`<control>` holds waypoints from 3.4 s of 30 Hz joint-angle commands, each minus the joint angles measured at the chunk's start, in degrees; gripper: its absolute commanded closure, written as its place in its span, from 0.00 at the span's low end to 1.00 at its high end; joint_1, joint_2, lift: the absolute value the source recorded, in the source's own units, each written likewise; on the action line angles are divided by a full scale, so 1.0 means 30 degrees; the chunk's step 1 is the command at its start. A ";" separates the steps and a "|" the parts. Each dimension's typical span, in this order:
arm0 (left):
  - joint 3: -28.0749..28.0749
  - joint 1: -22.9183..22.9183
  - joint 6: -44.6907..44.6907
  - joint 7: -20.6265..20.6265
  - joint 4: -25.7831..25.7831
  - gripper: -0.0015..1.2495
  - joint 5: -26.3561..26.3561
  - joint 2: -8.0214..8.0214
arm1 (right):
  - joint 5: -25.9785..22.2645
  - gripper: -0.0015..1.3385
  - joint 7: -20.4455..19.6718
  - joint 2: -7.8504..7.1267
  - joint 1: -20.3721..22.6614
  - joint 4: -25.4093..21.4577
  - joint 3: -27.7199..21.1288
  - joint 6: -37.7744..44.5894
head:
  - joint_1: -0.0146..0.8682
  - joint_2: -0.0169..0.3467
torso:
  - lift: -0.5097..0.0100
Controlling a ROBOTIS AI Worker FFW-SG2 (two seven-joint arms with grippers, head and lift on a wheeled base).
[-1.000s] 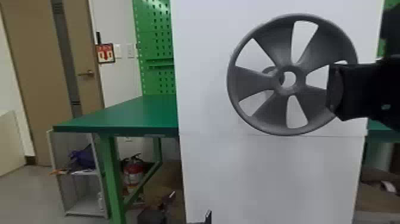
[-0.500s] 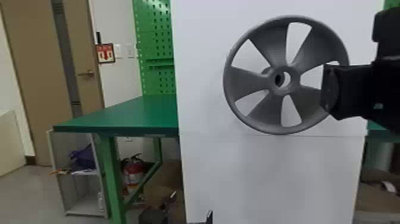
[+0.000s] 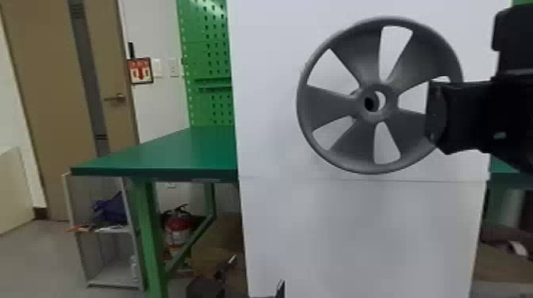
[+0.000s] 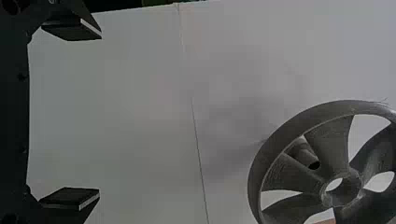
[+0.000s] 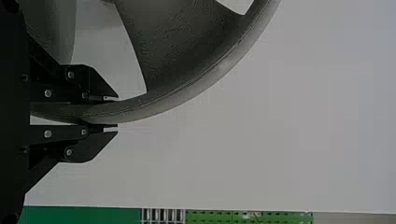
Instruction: Hold the wheel and insert it
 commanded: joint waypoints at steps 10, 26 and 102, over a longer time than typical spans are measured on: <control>-0.0051 -0.0087 -0.0027 0.0000 0.0037 0.08 0.0026 0.0033 | 0.0166 0.81 -0.0001 0.0017 -0.0353 0.1012 0.0201 -0.0340 | 0.28 0.88 | 0.02; -0.0139 -0.0146 -0.0027 0.0000 0.0095 0.08 0.0084 0.0062 | 0.0225 0.81 0.0321 0.0017 -0.0441 0.2184 0.0201 -0.1424 | 0.28 0.88 | 0.02; -0.1106 -0.0732 -0.0027 0.0762 0.0300 0.08 0.0495 0.0736 | 0.1572 0.81 0.0409 0.0017 -0.1525 0.4792 0.0962 -0.3826 | 0.28 0.88 | 0.02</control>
